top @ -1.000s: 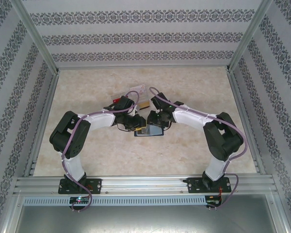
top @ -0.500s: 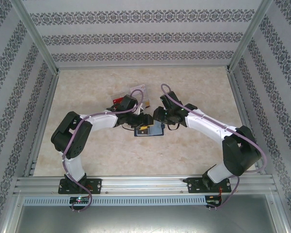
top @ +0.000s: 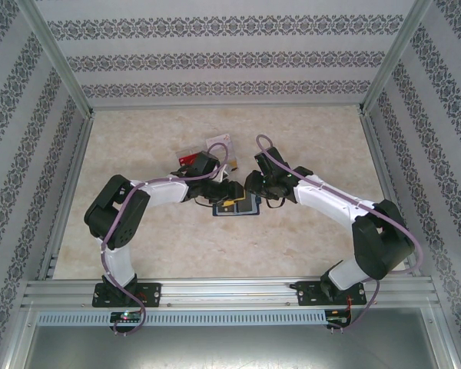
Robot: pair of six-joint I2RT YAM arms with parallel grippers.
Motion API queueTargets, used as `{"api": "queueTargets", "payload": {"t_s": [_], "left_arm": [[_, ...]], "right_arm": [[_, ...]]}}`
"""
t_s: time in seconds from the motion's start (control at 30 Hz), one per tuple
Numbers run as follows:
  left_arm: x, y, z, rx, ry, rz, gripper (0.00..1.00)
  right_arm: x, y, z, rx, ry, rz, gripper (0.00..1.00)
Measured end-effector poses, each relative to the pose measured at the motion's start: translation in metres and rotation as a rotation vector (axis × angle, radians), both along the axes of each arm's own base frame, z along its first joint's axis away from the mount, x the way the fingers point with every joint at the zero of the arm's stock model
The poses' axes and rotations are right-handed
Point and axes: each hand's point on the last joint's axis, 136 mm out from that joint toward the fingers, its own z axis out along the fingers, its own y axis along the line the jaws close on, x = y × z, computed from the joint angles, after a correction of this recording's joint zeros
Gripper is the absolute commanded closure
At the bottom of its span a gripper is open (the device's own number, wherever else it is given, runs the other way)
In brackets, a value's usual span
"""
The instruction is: Take the credit cards out of the card holder
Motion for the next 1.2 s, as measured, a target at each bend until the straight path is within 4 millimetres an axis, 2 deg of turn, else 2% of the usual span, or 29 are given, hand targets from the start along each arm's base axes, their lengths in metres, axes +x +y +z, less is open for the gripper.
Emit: {"api": "queueTargets", "payload": {"t_s": [0.1, 0.27, 0.57, 0.97, 1.2], "left_arm": [[0.004, 0.007, -0.005, 0.038, -0.004, 0.032, 0.58], [0.008, 0.016, -0.005, 0.068, -0.01, 0.065, 0.64], [0.008, 0.015, -0.011, 0.07, 0.012, 0.068, 0.67], [0.006, 0.016, -0.03, 0.101, 0.067, 0.067, 0.67], [0.005, 0.016, -0.031, 0.105, 0.071, 0.067, 0.68]], "right_arm": [[0.0, 0.003, -0.007, -0.008, 0.017, 0.007, 0.68], [-0.001, 0.01, -0.032, -0.045, 0.076, 0.025, 0.75], [-0.005, 0.008, -0.065, -0.094, 0.156, 0.027, 0.75], [-0.006, 0.01, -0.079, -0.099, 0.195, 0.035, 0.73], [-0.005, 0.013, -0.079, -0.077, 0.196, 0.039, 0.73]]}}
